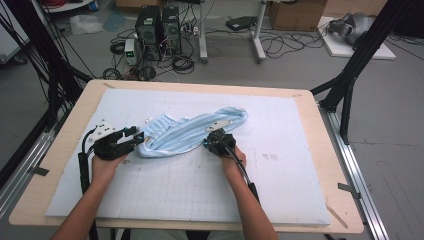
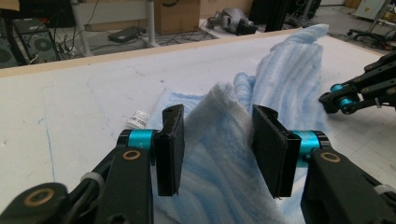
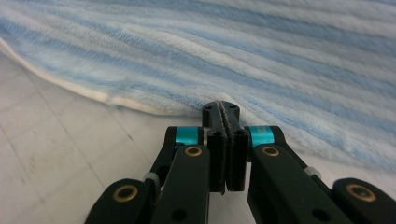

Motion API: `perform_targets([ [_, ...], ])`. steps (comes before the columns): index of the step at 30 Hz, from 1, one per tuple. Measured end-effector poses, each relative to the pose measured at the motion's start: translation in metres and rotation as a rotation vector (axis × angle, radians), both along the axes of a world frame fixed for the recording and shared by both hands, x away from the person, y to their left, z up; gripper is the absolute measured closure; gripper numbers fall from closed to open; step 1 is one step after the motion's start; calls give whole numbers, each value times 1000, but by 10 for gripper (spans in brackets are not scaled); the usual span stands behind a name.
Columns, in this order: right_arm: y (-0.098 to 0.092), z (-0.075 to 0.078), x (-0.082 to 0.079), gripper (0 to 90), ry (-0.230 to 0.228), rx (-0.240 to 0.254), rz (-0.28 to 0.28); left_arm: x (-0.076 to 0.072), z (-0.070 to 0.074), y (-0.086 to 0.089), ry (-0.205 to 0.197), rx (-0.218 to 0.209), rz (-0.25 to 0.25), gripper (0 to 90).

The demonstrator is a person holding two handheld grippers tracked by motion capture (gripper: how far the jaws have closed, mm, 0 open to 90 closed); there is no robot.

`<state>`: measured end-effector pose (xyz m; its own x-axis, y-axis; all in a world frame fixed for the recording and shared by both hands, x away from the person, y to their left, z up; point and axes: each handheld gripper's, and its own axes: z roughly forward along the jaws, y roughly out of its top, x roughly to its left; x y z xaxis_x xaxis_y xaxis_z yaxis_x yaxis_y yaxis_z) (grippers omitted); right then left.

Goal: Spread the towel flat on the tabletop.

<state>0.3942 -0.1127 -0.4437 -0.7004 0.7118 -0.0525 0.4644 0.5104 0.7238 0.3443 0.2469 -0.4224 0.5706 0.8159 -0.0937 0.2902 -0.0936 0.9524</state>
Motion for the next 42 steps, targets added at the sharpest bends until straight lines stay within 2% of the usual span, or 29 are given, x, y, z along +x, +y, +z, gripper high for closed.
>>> perform_targets([
  [2, -9, 2, 0, 899, 6, 16, -25, 0, 0, 0, 0, 3, -1, 553],
  [5, -13, 9, -3, 899, -29, 33, -33, 0, 1, 0, -4, 5, 0, 553],
  [7, -14, 12, -4, 899, -50, 16, -37, 0, 1, 1, -5, 1, 2, 552],
  [10, -26, 14, -5, 900, -37, 9, -56, -1, 2, 3, -7, -9, 9, 552],
  [14, -57, 21, -17, 900, -56, 34, -90, -1, 2, 3, -9, -8, 3, 546],
  [18, -92, 27, -33, 900, -71, 33, -135, -1, 2, -2, -11, 3, -15, 542],
  [20, -108, 27, -37, 900, -61, 61, -166, -1, 3, -4, -16, -2, -21, 541],
  [22, -116, 26, -39, 900, -53, 82, -185, -1, 4, -7, -20, -4, -29, 539],
  [24, -113, 23, -39, 878, -41, 91, -174, -1, 4, -8, -22, -4, -35, 539],
  [25, -109, 21, -38, 725, -30, 99, -166, -1, 4, -9, -22, -2, -37, 539],
  [27, -98, 16, -34, 524, 7, 151, -174, 0, 4, -9, -23, -1, -38, 539],
  [29, -86, 12, -30, 454, 16, 204, -148, -1, 5, -9, -23, -10, -43, 537],
  [31, -70, 10, -28, 382, 26, 225, -130, -1, 6, -10, -31, -27, -53, 523],
  [33, -54, 8, -25, 356, 35, 243, -106, -2, 9, -10, -36, -45, -53, 491],
  [34, -46, 7, -23, 354, 42, 234, -102, -2, 10, -10, -41, -48, -50, 473],
  [36, -32, 3, -19, 399, 54, 169, -119, -3, 12, -9, -45, -47, -48, 455],
  [37, -28, 1, -17, 489, 65, 138, -125, -3, 12, -9, -46, -50, -45, 454],
  [38, -27, -1, -15, 635, 77, 122, -116, -3, 12, -9, -46, -52, -42, 452],
  [40, -29, -1, -15, 805, 61, 84, -109, -3, 12, -7, -39, -52, -39, 450],
  [42, -34, 1, -16, 826, 64, 76, -88, -3, 12, -6, -33, -52, -36, 450],
])
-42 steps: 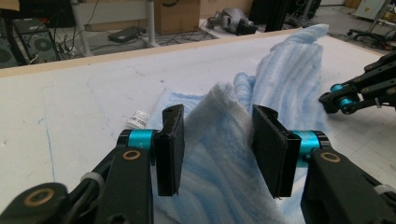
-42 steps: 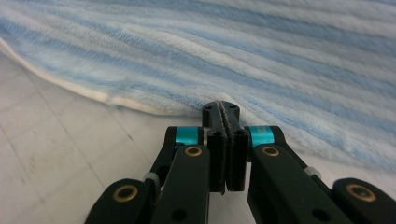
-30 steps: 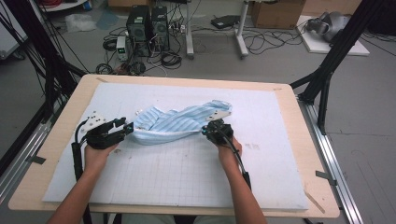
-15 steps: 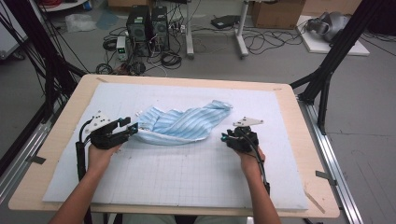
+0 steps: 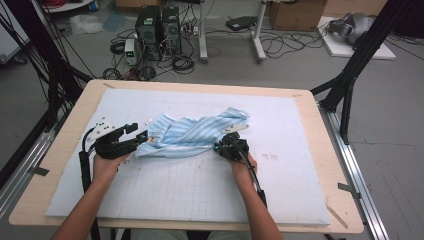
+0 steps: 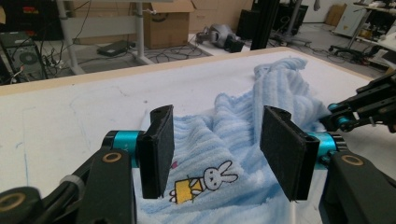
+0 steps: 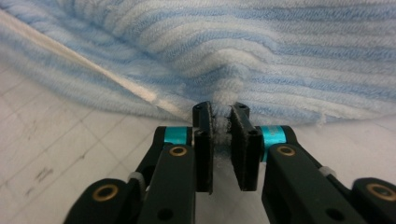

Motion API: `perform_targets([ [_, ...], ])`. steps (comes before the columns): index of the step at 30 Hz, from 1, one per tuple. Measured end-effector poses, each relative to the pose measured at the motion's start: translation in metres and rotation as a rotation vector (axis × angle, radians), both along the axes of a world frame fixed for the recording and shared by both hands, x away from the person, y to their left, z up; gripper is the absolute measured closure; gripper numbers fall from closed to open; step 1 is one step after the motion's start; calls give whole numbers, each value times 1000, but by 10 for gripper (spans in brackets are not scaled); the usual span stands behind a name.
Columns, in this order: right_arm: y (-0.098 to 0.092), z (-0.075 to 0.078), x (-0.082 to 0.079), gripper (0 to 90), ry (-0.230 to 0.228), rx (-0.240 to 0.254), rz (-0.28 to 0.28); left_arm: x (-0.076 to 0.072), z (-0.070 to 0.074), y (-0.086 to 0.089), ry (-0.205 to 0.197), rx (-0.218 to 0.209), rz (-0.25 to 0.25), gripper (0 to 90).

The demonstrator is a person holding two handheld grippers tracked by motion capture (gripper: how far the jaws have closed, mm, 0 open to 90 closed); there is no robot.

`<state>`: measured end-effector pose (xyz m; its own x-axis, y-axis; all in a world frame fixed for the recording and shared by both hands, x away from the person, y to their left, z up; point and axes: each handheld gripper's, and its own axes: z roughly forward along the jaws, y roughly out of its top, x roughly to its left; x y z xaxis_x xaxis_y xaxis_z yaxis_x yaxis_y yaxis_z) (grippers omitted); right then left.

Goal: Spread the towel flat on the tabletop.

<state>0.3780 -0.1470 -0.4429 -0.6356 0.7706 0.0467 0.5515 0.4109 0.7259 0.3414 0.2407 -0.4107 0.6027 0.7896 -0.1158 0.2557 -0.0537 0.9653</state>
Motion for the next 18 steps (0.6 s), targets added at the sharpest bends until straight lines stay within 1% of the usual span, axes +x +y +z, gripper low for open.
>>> perform_targets([
  [3, -12, 5, -6, 830, -3, -24, 39, 0, 0, 1, 1, 0, -1, 450],
  [5, -24, 10, -13, 829, 0, -21, 72, 0, 0, 0, 3, 3, -1, 450],
  [6, -32, 11, -17, 829, -2, -29, 80, 0, 0, 0, 3, 2, 1, 449],
  [9, -58, 14, -26, 825, 3, -45, 79, 1, -1, -2, 15, 11, -4, 445],
  [12, -83, 16, -32, 823, -5, -59, 54, 1, -2, -5, 18, 22, -12, 441],
  [14, -97, 18, -36, 823, -16, -75, 22, 2, -3, -6, 24, 25, -13, 439],
  [15, -104, 20, -37, 824, -27, -94, 2, 2, -4, -6, 28, 28, -14, 436],
  [17, -118, 21, -39, 823, -47, -144, -73, 3, -5, -7, 37, 30, -17, 428],
  [18, -125, 22, -39, 824, -59, -152, -117, 4, -6, -8, 39, 35, -19, 425],
])
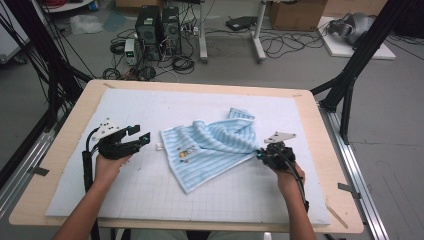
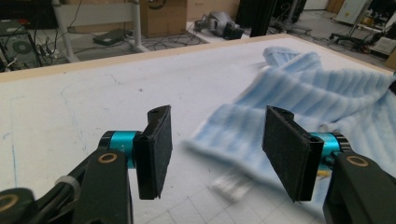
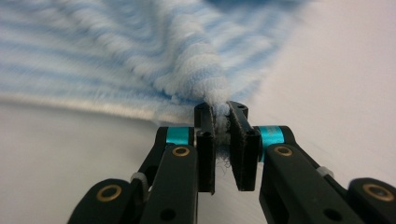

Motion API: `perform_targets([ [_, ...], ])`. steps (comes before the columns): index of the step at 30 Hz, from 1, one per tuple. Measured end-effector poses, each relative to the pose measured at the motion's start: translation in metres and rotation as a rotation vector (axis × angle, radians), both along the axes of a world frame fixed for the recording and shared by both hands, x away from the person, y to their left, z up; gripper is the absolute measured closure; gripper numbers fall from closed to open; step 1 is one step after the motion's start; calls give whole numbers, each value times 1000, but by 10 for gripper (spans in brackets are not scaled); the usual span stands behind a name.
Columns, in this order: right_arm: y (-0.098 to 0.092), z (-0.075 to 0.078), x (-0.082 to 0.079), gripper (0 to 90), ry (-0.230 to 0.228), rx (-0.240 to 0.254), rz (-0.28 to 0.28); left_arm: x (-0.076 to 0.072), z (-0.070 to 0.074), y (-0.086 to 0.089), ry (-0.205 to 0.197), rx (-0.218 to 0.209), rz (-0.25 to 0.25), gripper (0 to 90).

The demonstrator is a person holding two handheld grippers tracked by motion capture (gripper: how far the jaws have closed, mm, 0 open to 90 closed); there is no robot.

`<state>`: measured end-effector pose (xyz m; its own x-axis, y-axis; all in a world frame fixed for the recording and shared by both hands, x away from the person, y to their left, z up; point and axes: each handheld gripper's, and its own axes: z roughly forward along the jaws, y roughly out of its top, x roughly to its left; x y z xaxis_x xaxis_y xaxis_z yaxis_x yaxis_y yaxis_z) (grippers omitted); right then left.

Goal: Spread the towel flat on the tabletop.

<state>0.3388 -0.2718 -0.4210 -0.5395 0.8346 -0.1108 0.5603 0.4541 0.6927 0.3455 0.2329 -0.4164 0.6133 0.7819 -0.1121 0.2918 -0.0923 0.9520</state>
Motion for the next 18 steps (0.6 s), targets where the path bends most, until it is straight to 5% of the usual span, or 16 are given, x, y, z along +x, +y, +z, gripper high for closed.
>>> perform_targets([
  [4, -18, -1, 2, 797, -32, 23, -121, 2, -2, -4, 4, 11, -9, 420],
  [10, -20, 0, 0, 400, -91, 101, -183, 15, -1, -16, 22, 15, -30, 415],
  [18, -27, 3, -5, 351, -127, 161, -201, 47, 0, -46, 62, 73, -58, 409],
])
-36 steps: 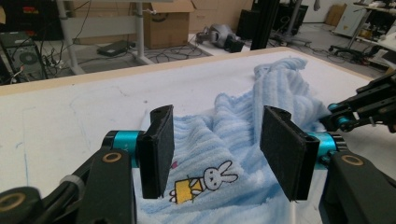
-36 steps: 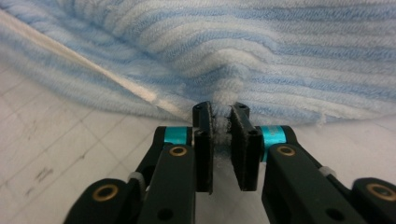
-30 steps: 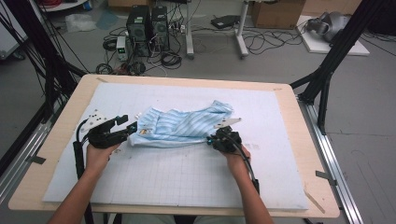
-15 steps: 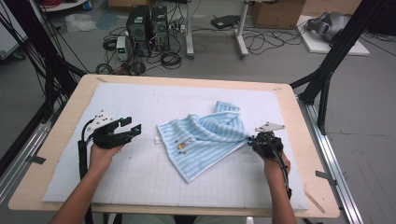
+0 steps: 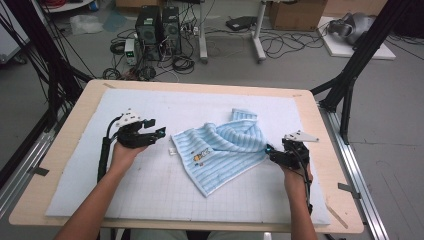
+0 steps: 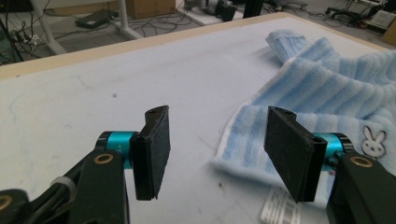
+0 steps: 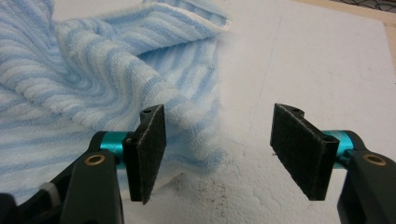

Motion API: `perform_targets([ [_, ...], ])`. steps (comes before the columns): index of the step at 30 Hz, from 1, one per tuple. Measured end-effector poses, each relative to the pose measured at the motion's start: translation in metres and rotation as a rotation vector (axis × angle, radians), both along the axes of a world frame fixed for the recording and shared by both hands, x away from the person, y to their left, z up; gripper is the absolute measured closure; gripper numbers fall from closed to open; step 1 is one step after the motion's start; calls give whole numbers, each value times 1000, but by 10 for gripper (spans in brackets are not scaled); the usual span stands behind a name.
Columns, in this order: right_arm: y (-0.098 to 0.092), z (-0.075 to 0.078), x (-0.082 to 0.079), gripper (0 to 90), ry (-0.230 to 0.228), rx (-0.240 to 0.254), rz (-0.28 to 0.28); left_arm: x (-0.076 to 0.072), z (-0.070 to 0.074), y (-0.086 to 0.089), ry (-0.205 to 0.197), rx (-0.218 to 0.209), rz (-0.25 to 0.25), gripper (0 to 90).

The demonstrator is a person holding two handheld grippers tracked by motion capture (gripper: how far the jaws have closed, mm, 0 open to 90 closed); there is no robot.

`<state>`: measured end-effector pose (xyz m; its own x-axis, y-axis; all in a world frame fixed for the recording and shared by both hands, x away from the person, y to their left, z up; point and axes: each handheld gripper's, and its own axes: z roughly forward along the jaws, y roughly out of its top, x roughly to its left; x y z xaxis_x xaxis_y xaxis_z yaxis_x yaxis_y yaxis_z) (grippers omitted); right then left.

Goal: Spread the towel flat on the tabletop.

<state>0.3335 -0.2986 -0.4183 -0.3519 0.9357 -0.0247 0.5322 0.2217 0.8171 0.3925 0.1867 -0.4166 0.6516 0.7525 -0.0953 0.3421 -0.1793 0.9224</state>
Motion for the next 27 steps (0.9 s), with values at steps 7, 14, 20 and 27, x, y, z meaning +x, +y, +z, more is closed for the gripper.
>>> perform_targets([
  [7, 3, -1, 0, 349, -6, 19, 10, 26, -12, -34, 68, 82, -40, 408],
  [14, 6, -2, 1, 348, -3, 26, 27, 39, -28, -57, 140, 185, -58, 454],
  [20, 7, -3, 1, 348, 1, 27, 32, 36, -31, -58, 164, 250, -130, 712],
  [27, 7, -3, 1, 348, 1, 33, 33, 18, -26, -43, 196, 259, -161, 864],
])
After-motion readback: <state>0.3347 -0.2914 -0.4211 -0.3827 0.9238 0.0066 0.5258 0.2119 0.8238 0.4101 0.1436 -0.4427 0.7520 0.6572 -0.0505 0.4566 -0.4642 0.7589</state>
